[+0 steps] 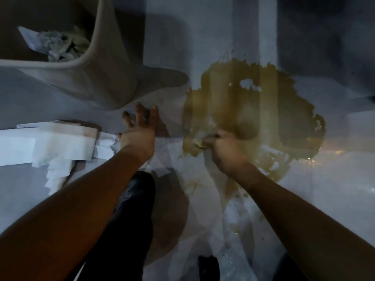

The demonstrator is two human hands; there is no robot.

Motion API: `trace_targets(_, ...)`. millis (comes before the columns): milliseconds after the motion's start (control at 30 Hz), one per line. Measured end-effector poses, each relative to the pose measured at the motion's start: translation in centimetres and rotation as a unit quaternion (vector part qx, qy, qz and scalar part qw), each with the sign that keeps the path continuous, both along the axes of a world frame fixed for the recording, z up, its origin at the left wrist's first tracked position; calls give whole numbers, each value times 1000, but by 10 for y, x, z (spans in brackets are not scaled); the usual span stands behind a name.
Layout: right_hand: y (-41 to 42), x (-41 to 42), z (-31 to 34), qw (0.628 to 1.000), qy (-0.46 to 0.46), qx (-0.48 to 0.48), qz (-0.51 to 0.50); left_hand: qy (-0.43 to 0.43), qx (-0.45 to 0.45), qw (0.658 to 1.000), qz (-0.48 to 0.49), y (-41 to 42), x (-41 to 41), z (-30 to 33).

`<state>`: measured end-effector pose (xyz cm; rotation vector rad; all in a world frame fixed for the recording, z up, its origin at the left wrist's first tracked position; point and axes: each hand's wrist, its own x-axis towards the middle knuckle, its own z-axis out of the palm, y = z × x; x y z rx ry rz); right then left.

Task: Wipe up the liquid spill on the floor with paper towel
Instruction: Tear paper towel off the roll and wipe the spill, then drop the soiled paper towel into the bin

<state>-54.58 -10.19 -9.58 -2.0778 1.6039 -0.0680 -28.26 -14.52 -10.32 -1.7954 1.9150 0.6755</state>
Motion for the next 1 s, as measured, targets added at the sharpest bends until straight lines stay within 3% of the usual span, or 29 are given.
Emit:
trace_targets(67, -4, -12, 9, 974, -107, 23, -200, 13, -3, 1000, 15, 3, -1, 3)
trace_targets(100, -7, -16, 13, 923, -197, 55, -327, 19, -5, 1000, 22, 5, -1, 5)
trace_targets(167, -14, -9, 28, 724, -447, 164, -499, 33, -20, 999, 38, 10, -3, 11)
trace_targets(200, -17, -4, 34, 629, -546, 206, -514, 40, -35, 997, 48, 12, -6, 14)
trace_targets(233, -20, 1, 41, 569, -608, 231, -503, 48, -56, 996, 56, 13, -8, 16)
trace_targets(300, -26, 15, 53, 516, -669, 262, -466, 55, -103, 991, 68, 17, -12, 20)
trace_targets(433, -32, 23, 65, 463, -710, 294, -442, 88, -131, 983, 95, 22, -21, 28)
trace_targets(500, -32, 26, 68, 476, -707, 304, -426, 123, -158, 974, 108, 24, -19, 35)
trace_targets(633, -37, 37, 77, 592, -653, 248, -401, 206, -201, 945, 155, 31, -9, 48)
trace_targets(700, -44, 47, 93, 629, -648, 203, -378, 219, -224, 933, 179, 34, -2, 56)
trace_targets(867, -77, 101, 156, 708, -647, 77, -271, 186, -267, 907, 268, 45, 29, 64)
trace_targets(1000, -117, 148, 204, 793, -577, -97, -170, 158, -280, 881, 348, 54, 57, 69)
